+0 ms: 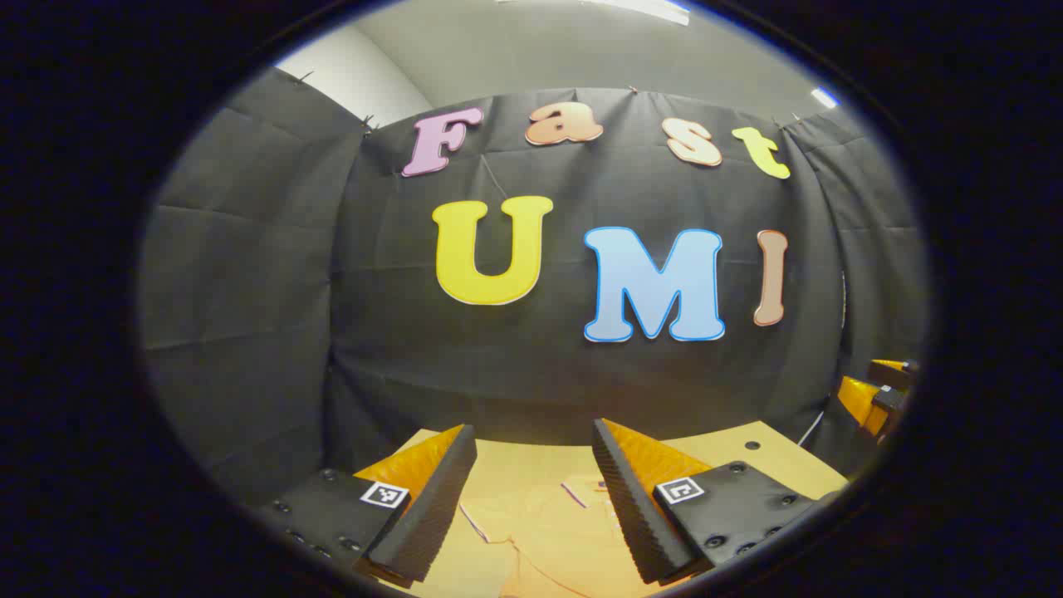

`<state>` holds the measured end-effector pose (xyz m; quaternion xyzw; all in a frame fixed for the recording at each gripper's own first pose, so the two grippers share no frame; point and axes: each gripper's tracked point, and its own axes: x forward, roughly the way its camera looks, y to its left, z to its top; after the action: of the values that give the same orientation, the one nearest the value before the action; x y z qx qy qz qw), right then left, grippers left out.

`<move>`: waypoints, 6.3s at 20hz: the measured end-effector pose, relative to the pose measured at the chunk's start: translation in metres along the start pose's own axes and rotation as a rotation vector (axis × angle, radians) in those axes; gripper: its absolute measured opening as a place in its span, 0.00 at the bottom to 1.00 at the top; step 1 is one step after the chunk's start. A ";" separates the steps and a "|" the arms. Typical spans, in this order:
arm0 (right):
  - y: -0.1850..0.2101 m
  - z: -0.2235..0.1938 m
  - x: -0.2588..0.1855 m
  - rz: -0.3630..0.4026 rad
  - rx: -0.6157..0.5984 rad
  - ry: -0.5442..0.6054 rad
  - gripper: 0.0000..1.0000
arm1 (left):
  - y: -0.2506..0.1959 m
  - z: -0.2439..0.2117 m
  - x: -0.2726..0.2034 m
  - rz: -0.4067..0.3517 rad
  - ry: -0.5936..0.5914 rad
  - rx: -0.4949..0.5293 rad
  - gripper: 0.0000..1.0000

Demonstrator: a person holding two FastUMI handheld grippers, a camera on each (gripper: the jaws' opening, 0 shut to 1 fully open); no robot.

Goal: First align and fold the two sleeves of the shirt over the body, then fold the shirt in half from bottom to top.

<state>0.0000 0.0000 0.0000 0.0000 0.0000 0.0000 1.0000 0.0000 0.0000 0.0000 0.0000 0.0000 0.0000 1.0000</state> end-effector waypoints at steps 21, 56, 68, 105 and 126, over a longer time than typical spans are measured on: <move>-0.003 -0.016 0.012 -0.007 0.006 0.061 0.96 | -0.008 -0.005 0.007 -0.007 0.015 0.033 0.94; 0.035 -0.347 0.174 0.149 -0.077 0.877 0.96 | 0.077 -0.033 -0.030 0.271 0.110 0.048 0.94; 0.059 -0.354 0.170 0.157 0.009 0.960 0.08 | 0.073 -0.037 -0.022 0.239 0.129 0.044 0.93; 0.176 -0.294 0.123 0.475 -0.266 0.808 0.40 | 0.094 -0.069 -0.008 0.208 0.174 0.020 0.94; 0.069 -0.207 0.000 0.187 -0.083 0.715 0.39 | 0.086 -0.297 0.149 -0.012 0.491 0.021 0.93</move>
<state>0.0001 0.0692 -0.2066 -0.0407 0.3492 0.0914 0.9317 0.1487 0.0859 -0.2974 0.0104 0.2428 -0.0061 0.9700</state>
